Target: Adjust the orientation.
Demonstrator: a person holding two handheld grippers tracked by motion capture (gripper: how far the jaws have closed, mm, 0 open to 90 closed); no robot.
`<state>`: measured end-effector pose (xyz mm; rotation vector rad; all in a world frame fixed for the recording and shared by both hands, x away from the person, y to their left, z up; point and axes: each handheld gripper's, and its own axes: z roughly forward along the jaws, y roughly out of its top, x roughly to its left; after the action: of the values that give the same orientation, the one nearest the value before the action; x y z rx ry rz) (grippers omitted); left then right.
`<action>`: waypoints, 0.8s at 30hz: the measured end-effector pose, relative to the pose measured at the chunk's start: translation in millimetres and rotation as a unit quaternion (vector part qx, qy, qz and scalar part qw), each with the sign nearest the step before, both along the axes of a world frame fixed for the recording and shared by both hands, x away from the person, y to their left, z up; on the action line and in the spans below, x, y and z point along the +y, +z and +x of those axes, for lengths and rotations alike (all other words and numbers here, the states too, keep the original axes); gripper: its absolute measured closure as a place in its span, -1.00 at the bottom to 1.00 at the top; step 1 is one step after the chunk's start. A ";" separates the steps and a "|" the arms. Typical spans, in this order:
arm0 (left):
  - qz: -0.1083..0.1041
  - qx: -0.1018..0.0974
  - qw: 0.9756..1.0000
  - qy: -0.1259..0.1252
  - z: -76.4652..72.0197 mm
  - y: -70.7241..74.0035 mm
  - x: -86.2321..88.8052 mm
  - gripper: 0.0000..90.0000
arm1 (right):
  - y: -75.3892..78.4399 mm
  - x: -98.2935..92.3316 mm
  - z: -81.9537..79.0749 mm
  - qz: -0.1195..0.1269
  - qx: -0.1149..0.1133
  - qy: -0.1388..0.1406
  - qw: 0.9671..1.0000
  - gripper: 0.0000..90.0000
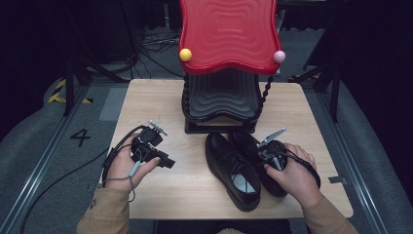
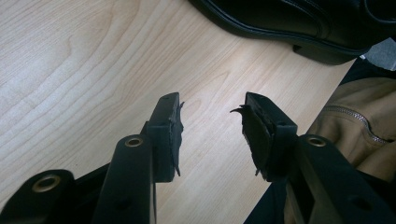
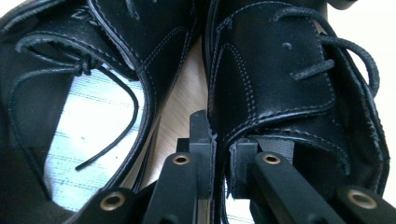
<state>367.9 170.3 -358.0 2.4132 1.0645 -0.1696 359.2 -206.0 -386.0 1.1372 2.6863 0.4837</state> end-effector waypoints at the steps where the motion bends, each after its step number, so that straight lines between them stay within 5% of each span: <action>1: -0.002 0.001 1.000 0.002 -0.1 -0.1 -0.5 0.28 | 0.3 0.6 -0.8 -0.001 -0.002 -0.004 1.000 0.88; 17: -0.004 0.002 1.000 -0.002 3.3 -0.5 -2.3 0.28 | 9.7 -12.5 -1.4 -0.006 -0.056 -0.056 0.997 0.91; 24: -0.002 0.003 1.000 -0.005 2.9 -1.0 -2.9 0.28 | 0.0 -6.7 2.2 0.006 -0.030 -0.040 0.999 0.87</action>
<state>370.8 167.4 -359.0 2.4166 1.0536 -0.1817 361.4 -212.7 -386.1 1.2079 2.5785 0.5129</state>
